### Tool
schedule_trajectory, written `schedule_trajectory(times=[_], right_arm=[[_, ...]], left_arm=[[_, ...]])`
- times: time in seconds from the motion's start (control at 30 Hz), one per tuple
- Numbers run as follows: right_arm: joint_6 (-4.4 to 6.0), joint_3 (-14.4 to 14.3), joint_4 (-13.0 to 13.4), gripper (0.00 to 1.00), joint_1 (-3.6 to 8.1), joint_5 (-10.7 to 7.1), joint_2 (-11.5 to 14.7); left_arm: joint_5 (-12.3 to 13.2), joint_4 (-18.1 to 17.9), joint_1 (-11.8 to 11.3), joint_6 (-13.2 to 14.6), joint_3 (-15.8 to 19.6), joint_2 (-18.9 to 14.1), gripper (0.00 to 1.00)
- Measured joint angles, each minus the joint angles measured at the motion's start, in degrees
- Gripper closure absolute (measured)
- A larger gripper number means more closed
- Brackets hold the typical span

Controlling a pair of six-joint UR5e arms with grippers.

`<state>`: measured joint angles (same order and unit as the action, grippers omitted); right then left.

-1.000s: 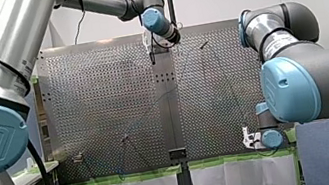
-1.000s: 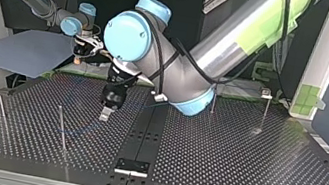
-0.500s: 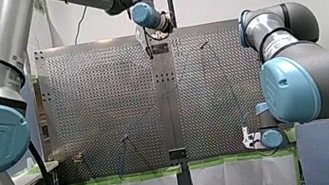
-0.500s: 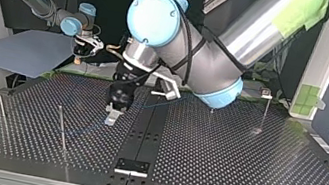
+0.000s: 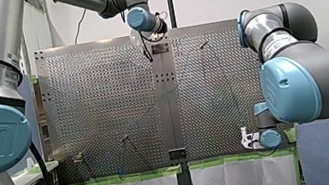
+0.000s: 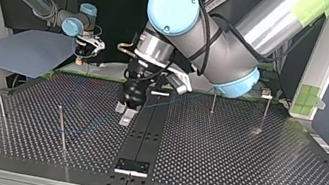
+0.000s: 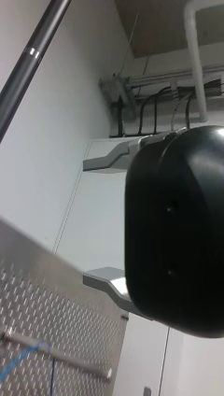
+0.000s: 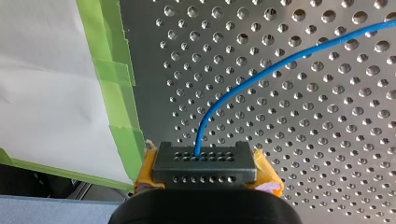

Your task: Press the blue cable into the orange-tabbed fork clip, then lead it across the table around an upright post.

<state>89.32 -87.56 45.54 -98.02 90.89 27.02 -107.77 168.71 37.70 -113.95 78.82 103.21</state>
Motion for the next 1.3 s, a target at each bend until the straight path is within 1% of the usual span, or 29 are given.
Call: schedule_trajectory(times=[0.2,0.6,1.07,1.3], right_arm=[[-0.01,-0.01,-0.06,1.00,-0.02,0.00,0.01],[0.00,-0.02,-0.09,1.00,-0.02,0.00,0.01],[0.00,0.01,-0.09,1.00,-0.01,0.00,0.01],[0.00,-0.01,-0.09,1.00,0.04,0.00,0.01]], left_arm=[[-0.02,-3.08,0.27,-0.36,3.11,2.99,0.00],[-0.20,-9.58,0.46,-0.12,9.61,9.08,0.00],[-0.30,-16.80,0.61,0.00,16.84,9.67,0.00],[-0.93,-20.12,0.63,0.16,20.13,9.67,0.00]])
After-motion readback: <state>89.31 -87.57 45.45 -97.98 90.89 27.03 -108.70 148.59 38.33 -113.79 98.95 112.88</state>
